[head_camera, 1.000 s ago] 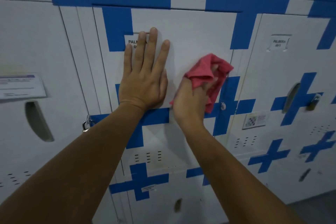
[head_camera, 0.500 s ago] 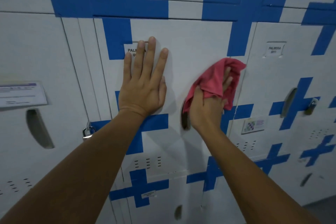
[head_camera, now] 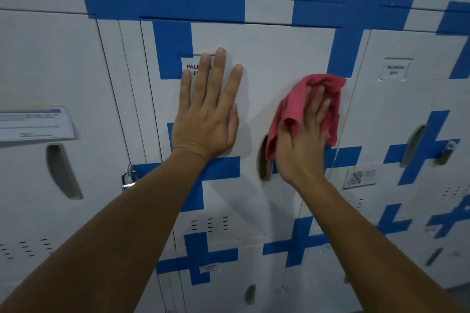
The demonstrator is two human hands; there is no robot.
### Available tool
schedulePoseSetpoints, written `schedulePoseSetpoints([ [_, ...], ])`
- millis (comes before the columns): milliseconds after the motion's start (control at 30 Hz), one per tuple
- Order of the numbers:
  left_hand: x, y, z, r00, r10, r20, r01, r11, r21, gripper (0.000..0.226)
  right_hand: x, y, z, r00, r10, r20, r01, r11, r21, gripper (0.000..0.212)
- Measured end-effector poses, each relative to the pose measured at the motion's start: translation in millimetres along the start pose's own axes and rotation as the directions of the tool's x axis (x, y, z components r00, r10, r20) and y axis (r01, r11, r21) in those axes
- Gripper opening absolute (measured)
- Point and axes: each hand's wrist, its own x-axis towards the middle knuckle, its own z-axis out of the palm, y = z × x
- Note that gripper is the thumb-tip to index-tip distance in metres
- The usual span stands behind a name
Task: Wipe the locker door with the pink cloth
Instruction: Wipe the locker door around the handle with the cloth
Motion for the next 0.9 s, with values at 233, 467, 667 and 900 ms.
schedulePoseSetpoints([
  [233,1.4,-1.7,3.3,1.000,0.006,0.002,-0.006,1.000,-0.006,0.062,-38.3,-37.1,27.4,0.972,-0.161,0.172,0.175,0.982,-0.067,0.079],
  [467,-29.5,-19.9,-6.1,0.999,-0.037,0.036,0.042,0.986,-0.159,0.061,-7.0,-42.5,9.4,0.983,-0.099,0.152,0.121,0.982,-0.143,0.080],
  [667,-50.0,-29.7,6.4,1.000,0.017,0.004,-0.017,0.998,-0.052,0.065,-53.8,-44.2,39.7,0.960,-0.185,0.209,0.231,0.948,-0.218,0.084],
  [900,-51.6,-28.6,6.0,1.000,0.022,-0.007,-0.022,1.000,-0.014,0.065,-160.5,23.8,80.5,0.873,-0.069,0.482,0.266,0.897,-0.353,0.080],
])
